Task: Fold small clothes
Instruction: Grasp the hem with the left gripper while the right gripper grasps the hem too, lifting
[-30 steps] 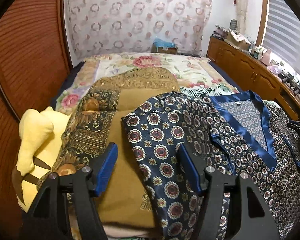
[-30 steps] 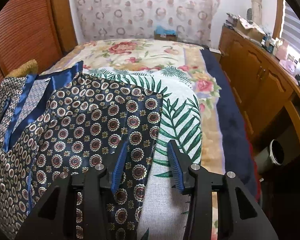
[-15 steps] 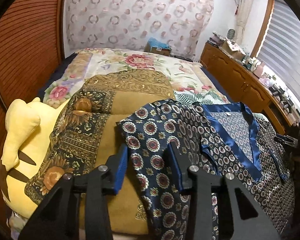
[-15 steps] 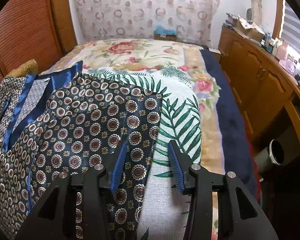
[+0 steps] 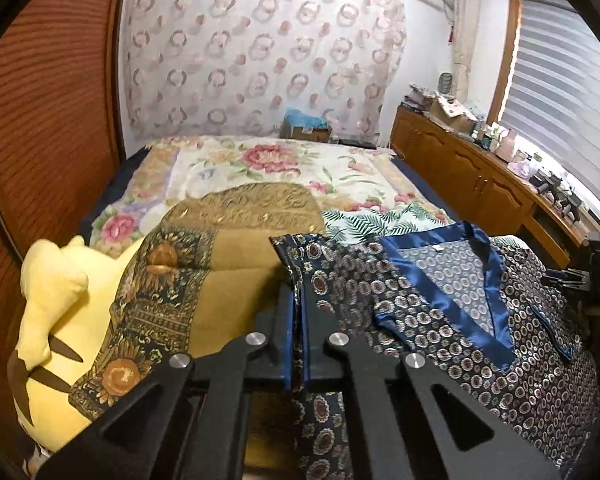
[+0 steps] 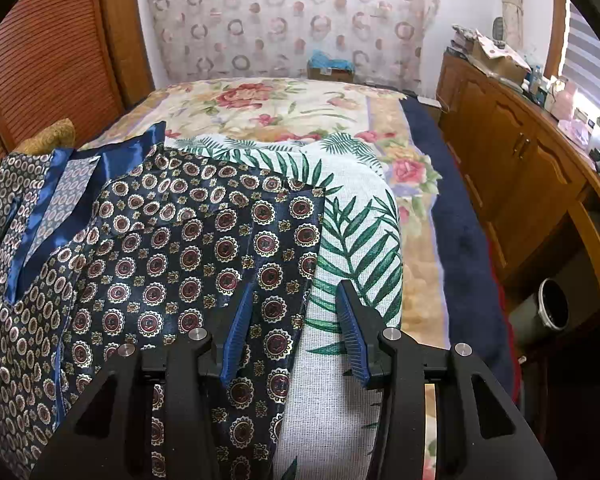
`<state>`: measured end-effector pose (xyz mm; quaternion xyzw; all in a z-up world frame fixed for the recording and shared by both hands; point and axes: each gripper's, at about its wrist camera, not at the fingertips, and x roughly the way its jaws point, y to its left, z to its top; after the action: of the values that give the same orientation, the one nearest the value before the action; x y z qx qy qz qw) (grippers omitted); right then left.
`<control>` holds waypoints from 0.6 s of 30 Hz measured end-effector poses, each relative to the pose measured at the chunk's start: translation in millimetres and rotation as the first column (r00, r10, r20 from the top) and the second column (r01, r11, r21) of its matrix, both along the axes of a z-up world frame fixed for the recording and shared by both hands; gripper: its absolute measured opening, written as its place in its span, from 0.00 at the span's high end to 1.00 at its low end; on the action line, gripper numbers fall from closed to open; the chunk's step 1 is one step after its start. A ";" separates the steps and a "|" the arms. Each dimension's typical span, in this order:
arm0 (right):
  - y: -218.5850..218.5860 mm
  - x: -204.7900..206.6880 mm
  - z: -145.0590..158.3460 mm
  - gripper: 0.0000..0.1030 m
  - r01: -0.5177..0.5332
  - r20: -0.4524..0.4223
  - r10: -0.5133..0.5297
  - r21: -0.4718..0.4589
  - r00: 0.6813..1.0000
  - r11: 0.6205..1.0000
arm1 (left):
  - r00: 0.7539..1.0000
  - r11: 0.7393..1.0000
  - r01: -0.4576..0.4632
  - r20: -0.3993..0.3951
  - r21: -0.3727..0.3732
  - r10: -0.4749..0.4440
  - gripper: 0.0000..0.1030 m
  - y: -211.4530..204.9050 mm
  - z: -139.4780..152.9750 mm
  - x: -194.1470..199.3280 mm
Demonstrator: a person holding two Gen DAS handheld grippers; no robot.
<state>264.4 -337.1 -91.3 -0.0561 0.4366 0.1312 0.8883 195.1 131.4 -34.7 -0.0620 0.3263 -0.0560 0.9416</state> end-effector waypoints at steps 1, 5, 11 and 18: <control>-0.1 0.0 -0.1 0.58 0.000 0.000 0.000 0.000 1.000 1.000 | 1.000 1.000 0.004 0.006 0.003 -0.004 1.00 -2.5 1.6 -1.1; -0.2 0.2 -0.1 0.58 0.000 0.001 0.000 -0.001 1.000 1.000 | 0.999 0.999 0.031 0.025 0.014 -0.031 1.00 -15.9 5.9 -7.0; -0.5 3.2 0.2 0.57 -0.017 -0.008 0.017 -0.011 1.000 1.000 | 0.997 0.998 0.063 0.036 0.014 -0.064 1.00 -32.1 6.9 -13.2; -6.0 36.4 1.5 0.57 -0.018 -0.050 0.018 -0.008 0.999 1.000 | 0.996 0.997 0.075 0.057 0.008 -0.075 1.00 -41.3 11.9 -23.4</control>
<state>300.8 -343.1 -89.8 -0.0604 0.4586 0.1387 0.8757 171.7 90.1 -22.7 -0.0451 0.3014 -0.0921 0.9480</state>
